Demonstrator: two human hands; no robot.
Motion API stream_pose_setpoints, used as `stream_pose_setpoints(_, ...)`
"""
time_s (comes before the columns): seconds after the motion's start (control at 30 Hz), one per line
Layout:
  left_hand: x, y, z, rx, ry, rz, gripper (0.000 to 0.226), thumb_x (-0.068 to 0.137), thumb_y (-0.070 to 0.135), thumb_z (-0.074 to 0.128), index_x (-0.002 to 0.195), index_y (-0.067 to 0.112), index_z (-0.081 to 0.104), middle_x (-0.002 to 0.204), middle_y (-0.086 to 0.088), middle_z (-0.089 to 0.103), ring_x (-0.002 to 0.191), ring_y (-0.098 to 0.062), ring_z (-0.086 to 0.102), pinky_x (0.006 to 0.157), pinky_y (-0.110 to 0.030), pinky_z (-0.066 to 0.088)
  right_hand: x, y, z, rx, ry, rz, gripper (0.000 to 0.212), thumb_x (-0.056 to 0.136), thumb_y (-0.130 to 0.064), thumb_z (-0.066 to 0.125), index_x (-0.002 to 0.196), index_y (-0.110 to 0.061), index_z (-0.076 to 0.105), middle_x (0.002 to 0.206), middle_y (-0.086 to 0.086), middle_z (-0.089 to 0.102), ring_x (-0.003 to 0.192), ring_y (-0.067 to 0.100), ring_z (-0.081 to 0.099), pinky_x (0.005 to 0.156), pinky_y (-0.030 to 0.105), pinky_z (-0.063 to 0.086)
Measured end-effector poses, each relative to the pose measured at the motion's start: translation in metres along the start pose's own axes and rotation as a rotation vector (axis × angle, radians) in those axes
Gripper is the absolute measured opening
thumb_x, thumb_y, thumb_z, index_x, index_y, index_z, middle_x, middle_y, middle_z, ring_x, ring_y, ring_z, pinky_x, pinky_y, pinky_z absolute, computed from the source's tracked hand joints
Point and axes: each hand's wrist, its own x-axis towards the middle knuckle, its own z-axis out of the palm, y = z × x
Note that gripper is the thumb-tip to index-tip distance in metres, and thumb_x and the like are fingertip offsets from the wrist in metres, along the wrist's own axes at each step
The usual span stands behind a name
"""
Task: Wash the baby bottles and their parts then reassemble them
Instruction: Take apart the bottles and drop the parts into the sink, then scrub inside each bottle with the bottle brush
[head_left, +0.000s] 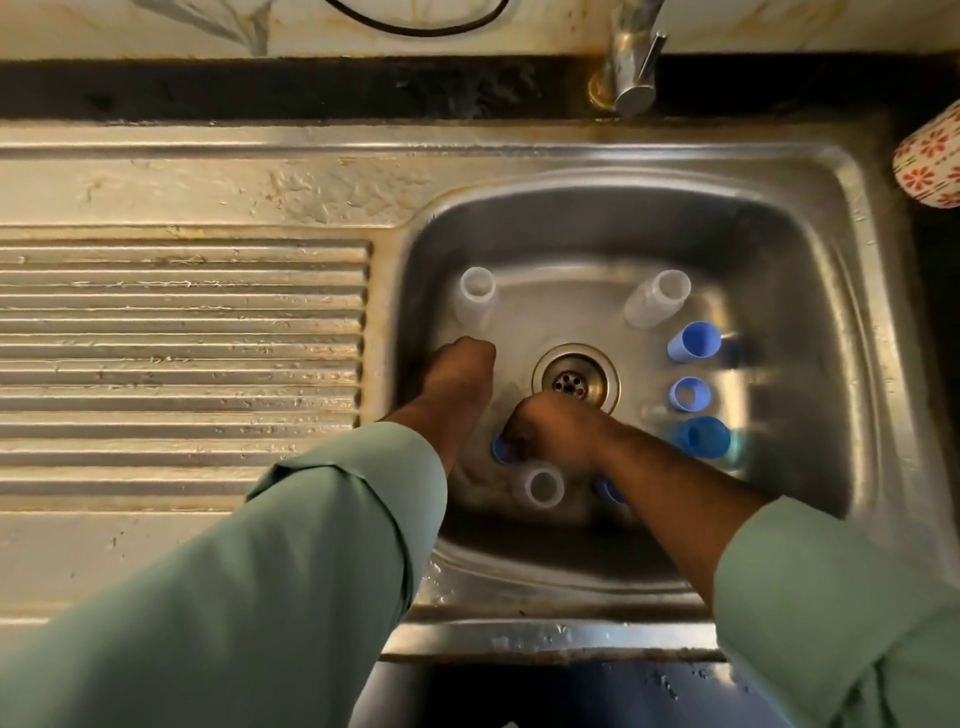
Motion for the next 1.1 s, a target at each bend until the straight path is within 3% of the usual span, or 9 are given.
stream_pose_setpoints(0.13, -0.003, 0.003, 0.0, -0.017, 0.006, 0.005, 0.027, 0.102, 0.005, 0.039, 0.123, 0.009, 0.055, 0.132, -0.014, 0.055, 0.122, -0.032, 0.055, 0.096, -0.038, 0.046, 0.001, 0.018, -0.007, 0.136, 0.245, 0.04, 0.015, 0.082, -0.008, 0.07, 0.094, -0.012, 0.077, 0.091, 0.003, 0.074, 0.087, 0.016, 0.067, 0.084, 0.033, 0.054)
stream_pose_setpoints(0.27, -0.013, 0.006, -0.006, -0.001, -0.004, 0.013, 0.026, 0.1, 0.002, 0.041, 0.121, 0.009, 0.056, 0.127, -0.014, 0.058, 0.117, -0.033, 0.058, 0.092, -0.038, 0.049, -0.007, 0.029, -0.01, 0.092, 0.26, 0.086, 0.016, 0.084, -0.007, 0.068, 0.098, -0.01, 0.077, 0.096, 0.005, 0.072, 0.089, 0.016, 0.064, 0.077, 0.02, 0.046)
stream_pose_setpoints(0.4, -0.026, 0.008, -0.016, 0.005, -0.023, 0.031, 0.027, 0.099, 0.003, 0.044, 0.123, 0.008, 0.055, 0.127, -0.014, 0.058, 0.117, -0.034, 0.058, 0.092, -0.039, 0.049, -0.021, 0.029, -0.01, 0.111, 0.294, 0.112, 0.018, 0.087, -0.009, 0.066, 0.103, -0.014, 0.075, 0.098, -0.004, 0.069, 0.09, 0.007, 0.059, 0.076, 0.008, 0.041)
stream_pose_setpoints(0.53, -0.044, 0.017, -0.031, -0.057, -0.019, 0.119, 0.036, 0.096, 0.007, 0.052, 0.131, 0.015, 0.056, 0.133, -0.011, 0.056, 0.121, -0.032, 0.056, 0.097, -0.038, 0.049, -0.049, 0.021, -0.023, 0.108, 0.346, 0.146, 0.019, 0.085, -0.011, 0.067, 0.101, -0.018, 0.075, 0.101, 0.001, 0.072, 0.094, 0.016, 0.065, 0.088, 0.031, 0.053)
stream_pose_setpoints(0.67, -0.054, 0.044, -0.056, -0.19, -0.018, 0.163, 0.033, 0.093, 0.015, 0.055, 0.126, 0.018, 0.061, 0.13, -0.008, 0.059, 0.115, -0.03, 0.06, 0.095, -0.036, 0.05, -0.09, 0.011, -0.049, 0.108, 0.437, 0.175, 0.016, 0.082, -0.006, 0.068, 0.096, -0.011, 0.075, 0.097, 0.005, 0.073, 0.092, 0.019, 0.067, 0.084, 0.032, 0.053)
stream_pose_setpoints(0.8, -0.062, 0.089, -0.093, -0.196, 0.121, 0.308, 0.035, 0.095, 0.018, 0.056, 0.129, 0.024, 0.059, 0.131, -0.005, 0.06, 0.118, -0.027, 0.059, 0.099, -0.036, 0.047, -0.152, -0.004, -0.094, 0.044, 0.576, 0.251, 0.011, 0.085, -0.017, 0.068, 0.094, -0.015, 0.076, 0.095, 0.002, 0.073, 0.09, 0.017, 0.066, 0.082, 0.03, 0.052)
stream_pose_setpoints(1.0, -0.079, 0.161, -0.154, -0.184, 0.28, 0.513, 0.035, 0.095, 0.024, 0.054, 0.129, 0.03, 0.061, 0.135, -0.004, 0.06, 0.121, -0.027, 0.058, 0.103, -0.04, 0.047, -0.261, -0.034, -0.189, -0.415, 0.73, 0.403, 0.025, 0.097, -0.022, 0.051, 0.111, -0.009, 0.067, 0.112, 0.012, 0.066, 0.104, 0.029, 0.062, 0.088, 0.037, 0.05)
stream_pose_setpoints(1.1, -0.084, 0.189, -0.178, -0.183, 0.377, 0.552, 0.039, 0.095, 0.024, 0.056, 0.134, 0.031, 0.057, 0.138, -0.002, 0.056, 0.123, -0.025, 0.055, 0.1, -0.035, 0.046, -0.29, -0.036, -0.229, -0.816, 0.712, 0.51, 0.026, 0.094, -0.014, 0.052, 0.118, -0.011, 0.062, 0.115, 0.012, 0.063, 0.105, 0.031, 0.061, 0.085, 0.046, 0.05)
